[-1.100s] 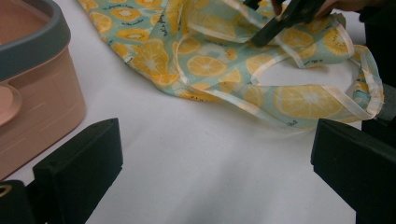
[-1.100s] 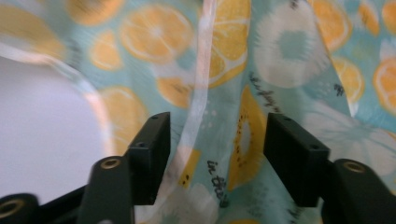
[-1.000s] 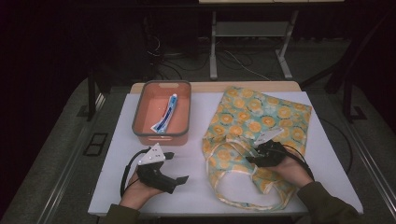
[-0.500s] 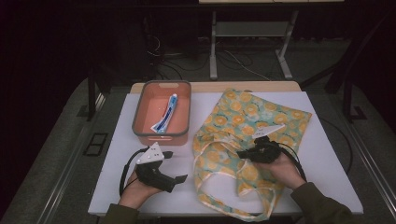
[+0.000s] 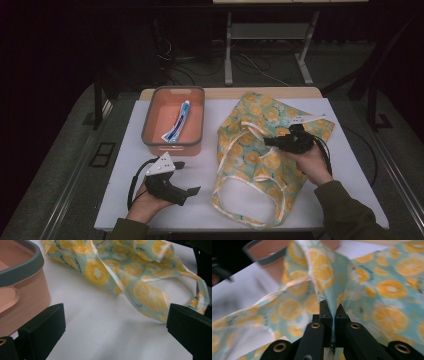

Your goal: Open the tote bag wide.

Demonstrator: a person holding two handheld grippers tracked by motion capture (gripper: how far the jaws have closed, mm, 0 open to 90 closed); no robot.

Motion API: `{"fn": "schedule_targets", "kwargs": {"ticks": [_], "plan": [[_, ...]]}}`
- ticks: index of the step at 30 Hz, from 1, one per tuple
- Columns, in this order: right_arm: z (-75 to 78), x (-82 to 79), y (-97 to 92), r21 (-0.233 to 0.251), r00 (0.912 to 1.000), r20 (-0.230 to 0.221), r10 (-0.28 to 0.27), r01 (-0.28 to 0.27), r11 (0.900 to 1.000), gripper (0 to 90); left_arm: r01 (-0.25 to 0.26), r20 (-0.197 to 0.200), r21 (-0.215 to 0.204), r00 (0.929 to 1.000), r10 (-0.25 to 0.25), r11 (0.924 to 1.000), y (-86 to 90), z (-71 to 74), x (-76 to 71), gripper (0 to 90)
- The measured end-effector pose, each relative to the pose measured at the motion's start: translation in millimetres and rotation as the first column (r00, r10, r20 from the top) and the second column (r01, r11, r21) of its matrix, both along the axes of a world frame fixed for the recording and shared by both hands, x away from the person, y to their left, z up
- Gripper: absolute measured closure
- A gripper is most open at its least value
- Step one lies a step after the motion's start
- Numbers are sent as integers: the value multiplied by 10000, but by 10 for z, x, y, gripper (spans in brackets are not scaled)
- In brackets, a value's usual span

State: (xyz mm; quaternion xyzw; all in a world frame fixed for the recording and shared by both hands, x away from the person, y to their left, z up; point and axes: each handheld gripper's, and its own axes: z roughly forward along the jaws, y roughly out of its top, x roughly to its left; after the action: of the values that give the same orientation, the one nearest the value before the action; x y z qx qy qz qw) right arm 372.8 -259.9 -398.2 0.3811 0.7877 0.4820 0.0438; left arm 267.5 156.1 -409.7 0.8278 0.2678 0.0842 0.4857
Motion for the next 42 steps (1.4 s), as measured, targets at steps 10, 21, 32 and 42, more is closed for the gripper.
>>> {"fn": "schedule_targets", "kwargs": {"ticks": [10, 21, 32, 42], "plan": [[-387, 264, -345, -975, 9861, -700, -1506, 1435, 9848, 872, -28, 5, 10, 10000, 28, 10000, 9, -1, 1, 8], [-203, 185, -313, -864, 9958, -187, -894, 875, 9924, 889, -182, 238, -54, 9995, 183, 9998, 28, 59, 23, 9], [-75, 181, -337, -476, 9962, 138, -864, 869, 9951, 889, -376, 586, -194, 9975, 387, 9991, 94, 321, 230, 9], [-78, 189, -335, -542, 9968, 186, -780, 789, 9954, 889, -474, 639, -319, 9967, 493, 9984, 122, 458, 599, 17]]}}
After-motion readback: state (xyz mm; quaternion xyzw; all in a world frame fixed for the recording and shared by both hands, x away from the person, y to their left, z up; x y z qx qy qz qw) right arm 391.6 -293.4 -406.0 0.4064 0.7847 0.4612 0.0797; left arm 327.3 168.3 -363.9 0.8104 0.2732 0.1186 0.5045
